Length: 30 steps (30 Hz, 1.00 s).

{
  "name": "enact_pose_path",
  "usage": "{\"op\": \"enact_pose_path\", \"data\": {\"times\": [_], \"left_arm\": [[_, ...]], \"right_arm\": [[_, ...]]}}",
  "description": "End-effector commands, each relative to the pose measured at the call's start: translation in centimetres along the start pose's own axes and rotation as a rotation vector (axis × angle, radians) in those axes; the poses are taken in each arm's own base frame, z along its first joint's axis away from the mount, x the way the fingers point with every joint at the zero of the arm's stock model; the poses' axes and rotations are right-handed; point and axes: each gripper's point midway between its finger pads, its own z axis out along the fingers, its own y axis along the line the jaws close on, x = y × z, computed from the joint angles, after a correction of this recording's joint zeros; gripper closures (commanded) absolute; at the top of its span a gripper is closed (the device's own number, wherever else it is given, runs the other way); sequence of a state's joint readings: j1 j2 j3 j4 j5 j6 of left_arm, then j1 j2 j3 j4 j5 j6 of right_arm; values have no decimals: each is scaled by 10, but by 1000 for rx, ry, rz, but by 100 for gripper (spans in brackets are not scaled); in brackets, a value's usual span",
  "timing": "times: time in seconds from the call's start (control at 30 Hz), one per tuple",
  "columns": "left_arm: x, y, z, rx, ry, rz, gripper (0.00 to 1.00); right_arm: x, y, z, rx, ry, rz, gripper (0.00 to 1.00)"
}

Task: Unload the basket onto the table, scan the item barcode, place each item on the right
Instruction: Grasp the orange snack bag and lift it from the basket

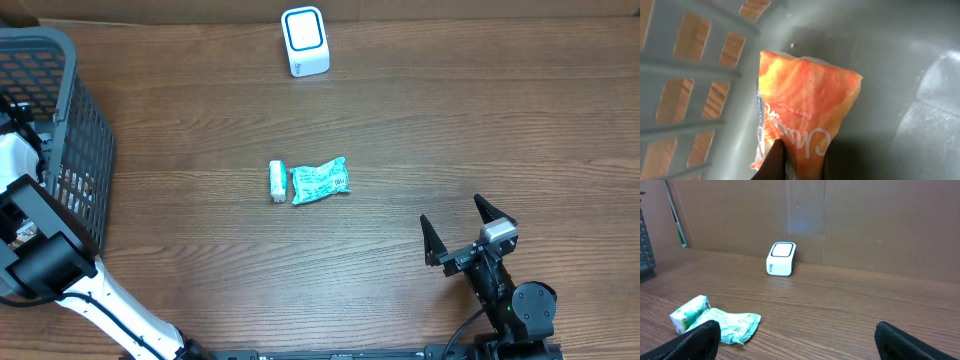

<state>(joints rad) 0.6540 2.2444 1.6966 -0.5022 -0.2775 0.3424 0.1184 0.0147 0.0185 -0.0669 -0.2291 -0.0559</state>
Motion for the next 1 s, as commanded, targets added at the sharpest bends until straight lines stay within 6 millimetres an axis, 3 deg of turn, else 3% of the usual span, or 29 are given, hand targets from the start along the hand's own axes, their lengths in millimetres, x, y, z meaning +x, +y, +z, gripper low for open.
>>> {"op": "enact_pose_path", "data": {"times": [0.0, 0.13, 0.27, 0.3, 0.43, 0.63, 0.67, 0.8, 0.9, 0.93, 0.97], "left_arm": [[59, -28, 27, 60, 190, -75, 96], [34, -6, -14, 34, 123, -195, 96], [-1, 26, -78, 2, -20, -323, 96], [-10, 38, -111, -5, -76, -405, 96], [-36, 57, -204, 67, -272, -561, 96], [-54, 60, -336, 205, -559, -619, 96], [-55, 53, -370, 255, -630, -618, 96], [-44, 12, -428, 407, -688, -527, 96], [-23, -41, -444, 548, -603, -428, 95], [-8, -76, -444, 622, -512, -376, 96], [1, -96, -441, 651, -456, -345, 96]], "right_arm": [[1, 0, 0, 1, -8, 0, 0], [1, 0, 0, 1, -8, 0, 0], [1, 0, 0, 1, -8, 0, 0], [1, 0, 0, 1, -8, 0, 0], [1, 0, 0, 1, -8, 0, 0], [1, 0, 0, 1, -8, 0, 0], [1, 0, 0, 1, -7, 0, 0], [1, 0, 0, 1, -8, 0, 0], [1, 0, 0, 1, -8, 0, 0], [1, 0, 0, 1, -8, 0, 0], [1, 0, 0, 1, -8, 0, 0]]}}
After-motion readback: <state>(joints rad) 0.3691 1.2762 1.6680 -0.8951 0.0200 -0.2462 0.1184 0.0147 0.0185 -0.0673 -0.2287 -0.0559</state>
